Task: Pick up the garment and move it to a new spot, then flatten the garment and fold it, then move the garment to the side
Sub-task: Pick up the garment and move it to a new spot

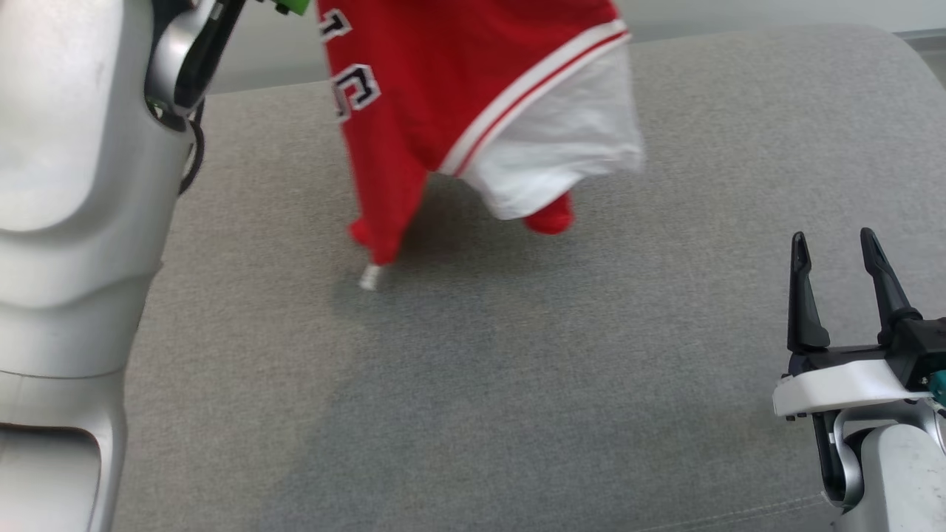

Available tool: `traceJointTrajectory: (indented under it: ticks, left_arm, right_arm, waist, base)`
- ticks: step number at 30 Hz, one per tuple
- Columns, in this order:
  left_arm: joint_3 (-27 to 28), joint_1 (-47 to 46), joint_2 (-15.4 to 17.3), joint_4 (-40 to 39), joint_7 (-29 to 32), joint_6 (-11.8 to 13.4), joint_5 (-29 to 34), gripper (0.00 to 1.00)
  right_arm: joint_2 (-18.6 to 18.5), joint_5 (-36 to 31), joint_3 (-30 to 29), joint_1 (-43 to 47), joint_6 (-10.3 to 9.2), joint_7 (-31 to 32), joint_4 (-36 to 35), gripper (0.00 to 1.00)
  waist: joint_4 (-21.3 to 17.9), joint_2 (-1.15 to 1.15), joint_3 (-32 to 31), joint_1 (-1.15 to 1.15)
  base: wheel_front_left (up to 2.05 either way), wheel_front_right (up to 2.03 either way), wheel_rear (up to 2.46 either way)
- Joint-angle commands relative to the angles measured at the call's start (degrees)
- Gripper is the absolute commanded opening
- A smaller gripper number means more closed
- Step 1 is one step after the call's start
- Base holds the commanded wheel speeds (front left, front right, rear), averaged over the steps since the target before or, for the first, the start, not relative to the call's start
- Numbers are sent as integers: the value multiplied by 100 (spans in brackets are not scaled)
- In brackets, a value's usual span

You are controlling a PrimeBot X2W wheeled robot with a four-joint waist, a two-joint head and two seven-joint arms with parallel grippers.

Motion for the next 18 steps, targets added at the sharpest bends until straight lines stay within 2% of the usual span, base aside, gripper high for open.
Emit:
traceJointTrajectory:
  ticks: [1,4,8,13,18]
  left_arm:
    - [58,300,-67,0,27,39,-181,0]
    - [158,731,-93,28,50,138,-437,0]
    - [288,1597,64,380,-85,308,-619,0]
    - [480,2532,154,1240,-649,568,-726,0]
    - [594,2971,-6,2086,-1242,749,-785,0]
  right_arm:
    - [-15,46,-18,-22,-8,-2,-24,100]
    - [-13,92,-13,-43,-8,-2,-28,100]
    - [-14,164,20,-139,-8,-2,-25,100]
    - [-15,211,59,-230,-8,-2,-26,100]
    - [-15,145,93,-314,-8,-2,-35,100]
  waist:
    - [-371,-1,49,0]
    - [-462,-1,181,0]
    - [-530,-1,386,0]
    - [-518,-1,626,0]
    - [-422,-1,766,0]
  base:
    - [0,0,0]
    - [0,0,0]
    - [0,0,0]
    - [0,0,0]
    - [0,0,0]
